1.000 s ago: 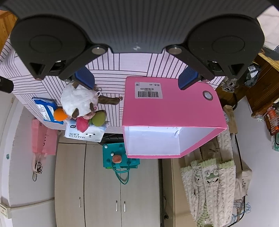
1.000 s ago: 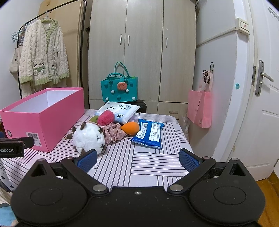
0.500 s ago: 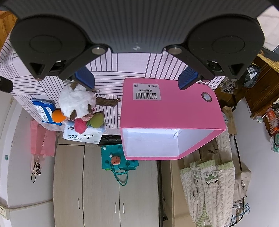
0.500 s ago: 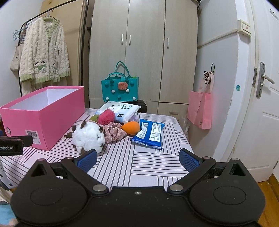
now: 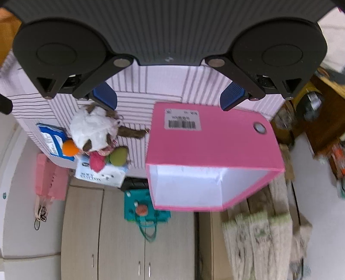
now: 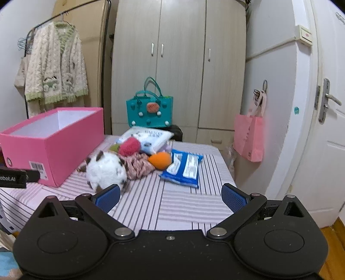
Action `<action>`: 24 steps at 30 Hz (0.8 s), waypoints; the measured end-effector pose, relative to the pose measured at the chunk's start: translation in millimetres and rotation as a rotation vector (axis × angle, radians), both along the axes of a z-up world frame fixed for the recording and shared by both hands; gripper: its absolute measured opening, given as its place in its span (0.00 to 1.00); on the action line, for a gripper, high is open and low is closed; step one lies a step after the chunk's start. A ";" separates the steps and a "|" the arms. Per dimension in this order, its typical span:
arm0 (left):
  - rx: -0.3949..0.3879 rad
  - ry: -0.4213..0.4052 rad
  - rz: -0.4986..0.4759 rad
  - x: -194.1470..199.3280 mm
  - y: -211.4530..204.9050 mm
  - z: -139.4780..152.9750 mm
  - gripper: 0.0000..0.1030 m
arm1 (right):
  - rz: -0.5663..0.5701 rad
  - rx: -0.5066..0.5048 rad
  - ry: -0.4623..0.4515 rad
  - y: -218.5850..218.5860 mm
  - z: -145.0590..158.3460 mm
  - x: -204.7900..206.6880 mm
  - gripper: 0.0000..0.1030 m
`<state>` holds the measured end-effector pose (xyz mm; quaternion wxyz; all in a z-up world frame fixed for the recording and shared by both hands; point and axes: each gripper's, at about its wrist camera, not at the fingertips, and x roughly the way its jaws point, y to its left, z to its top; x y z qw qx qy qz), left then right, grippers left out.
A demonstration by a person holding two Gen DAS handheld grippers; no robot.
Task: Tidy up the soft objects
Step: 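Move both grippers toward the white plush toy from opposite sides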
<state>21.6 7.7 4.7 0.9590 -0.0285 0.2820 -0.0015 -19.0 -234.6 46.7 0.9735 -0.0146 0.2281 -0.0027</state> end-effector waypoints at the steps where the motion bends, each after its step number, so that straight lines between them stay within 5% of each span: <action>1: -0.015 0.015 -0.017 2.5 1.1 3.4 1.00 | 0.029 0.030 -0.017 -3.3 4.7 -0.5 0.99; 2: -0.009 -0.068 -0.033 0.1 0.7 4.8 1.00 | 0.071 0.073 -0.031 -8.8 9.5 -1.2 0.99; 7: 0.048 -0.053 -0.128 -1.1 -6.5 25.3 1.00 | 0.236 0.163 0.015 -33.1 20.4 11.2 0.99; 14: 0.129 -0.024 -0.238 12.4 -30.6 50.9 1.00 | 0.390 0.232 0.075 -39.8 -7.7 36.2 0.99; 21: 0.060 0.027 -0.371 34.4 -62.6 52.2 0.99 | 0.469 0.136 0.106 -15.0 -32.2 63.3 0.98; 24: 0.058 0.045 -0.422 46.1 -75.3 50.0 0.97 | 0.523 0.193 0.120 -11.9 -37.5 75.9 0.97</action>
